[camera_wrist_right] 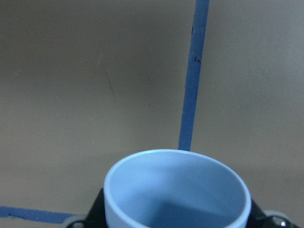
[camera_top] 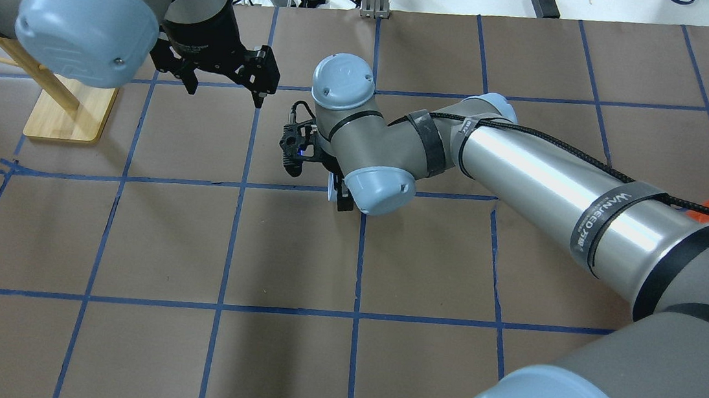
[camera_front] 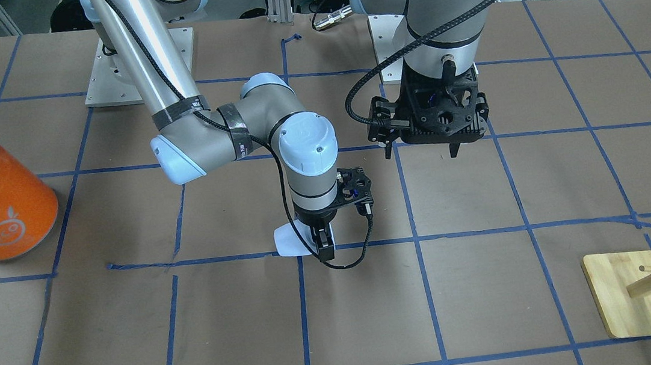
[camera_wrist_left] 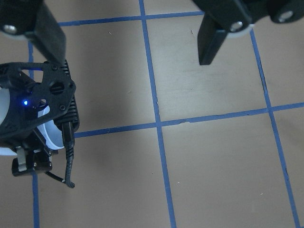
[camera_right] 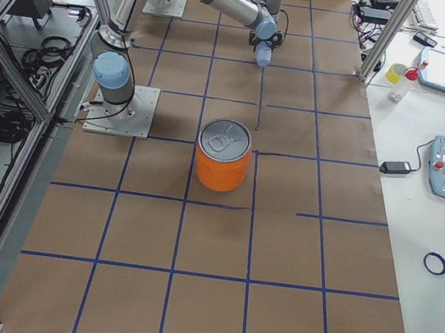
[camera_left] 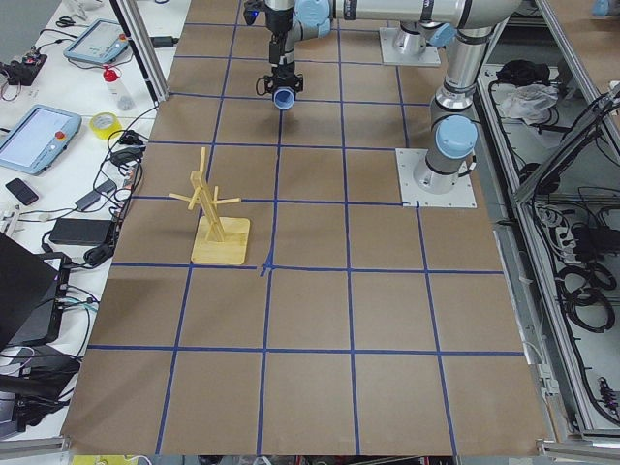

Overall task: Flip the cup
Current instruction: 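Tip the white cup onto its side and set it on the table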

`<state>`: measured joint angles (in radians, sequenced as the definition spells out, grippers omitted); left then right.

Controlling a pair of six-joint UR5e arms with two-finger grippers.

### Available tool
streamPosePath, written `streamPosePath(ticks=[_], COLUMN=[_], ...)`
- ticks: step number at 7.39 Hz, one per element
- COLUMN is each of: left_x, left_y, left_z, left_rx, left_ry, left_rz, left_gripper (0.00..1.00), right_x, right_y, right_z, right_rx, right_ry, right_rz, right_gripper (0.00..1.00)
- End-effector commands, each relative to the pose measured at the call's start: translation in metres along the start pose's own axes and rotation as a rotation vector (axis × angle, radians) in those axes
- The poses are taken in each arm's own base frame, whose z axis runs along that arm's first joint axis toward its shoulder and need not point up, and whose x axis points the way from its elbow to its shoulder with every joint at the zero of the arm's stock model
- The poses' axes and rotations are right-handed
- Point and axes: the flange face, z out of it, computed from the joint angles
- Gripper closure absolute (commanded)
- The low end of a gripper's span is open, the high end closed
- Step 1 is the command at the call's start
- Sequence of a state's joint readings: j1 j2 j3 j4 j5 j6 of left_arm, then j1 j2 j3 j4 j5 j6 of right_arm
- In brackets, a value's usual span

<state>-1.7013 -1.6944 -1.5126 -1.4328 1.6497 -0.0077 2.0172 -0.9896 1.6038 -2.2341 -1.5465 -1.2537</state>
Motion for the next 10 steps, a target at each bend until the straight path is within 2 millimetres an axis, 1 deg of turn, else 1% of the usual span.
streamPosePath(ticks=[1, 2, 3, 4, 5, 6, 7, 8, 9, 10], left_x=[-0.009, -0.009, -0.009, -0.009, -0.009, -0.009, -0.008, -0.009, -0.008, -0.008], left_y=[-0.001, -0.001, -0.002, -0.002, -0.001, -0.001, 0.0, 0.0, 0.0, -0.001], left_z=[-0.002, -0.002, -0.001, -0.001, 0.001, 0.001, 0.002, 0.003, 0.003, 0.003], left_rx=[0.004, 0.004, 0.003, 0.001, -0.002, -0.002, -0.005, -0.006, -0.006, -0.005], left_ry=[0.007, 0.006, 0.006, 0.004, 0.001, 0.001, 0.001, -0.001, 0.0, -0.002], left_rz=[-0.016, -0.016, -0.016, -0.016, -0.015, -0.015, -0.014, -0.015, -0.013, -0.014], left_gripper=[0.0, 0.0, 0.0, 0.0, 0.0, 0.0, 0.0, 0.0, 0.0, 0.0], right_x=[0.0, -0.001, -0.004, 0.002, 0.005, 0.005, 0.005, 0.007, 0.009, 0.014], right_y=[0.0, -0.007, -0.015, -0.024, -0.028, -0.029, -0.028, -0.027, -0.022, -0.012], right_z=[0.014, 0.011, 0.009, 0.0, -0.005, -0.004, -0.004, 0.0, -0.002, -0.01], right_rx=[-0.001, 0.007, 0.084, 0.15, 0.18, 0.194, 0.193, 0.19, 0.189, 0.185], right_ry=[-0.019, -0.016, -0.039, -0.026, -0.025, -0.031, -0.031, -0.034, -0.036, -0.029], right_rz=[0.001, 0.007, 0.006, 0.004, 0.001, 0.001, 0.002, 0.005, 0.014, 0.032], right_gripper=[0.95, 0.79, 0.55, 0.34, 0.19, 0.12, 0.11, 0.07, 0.03, 0.0])
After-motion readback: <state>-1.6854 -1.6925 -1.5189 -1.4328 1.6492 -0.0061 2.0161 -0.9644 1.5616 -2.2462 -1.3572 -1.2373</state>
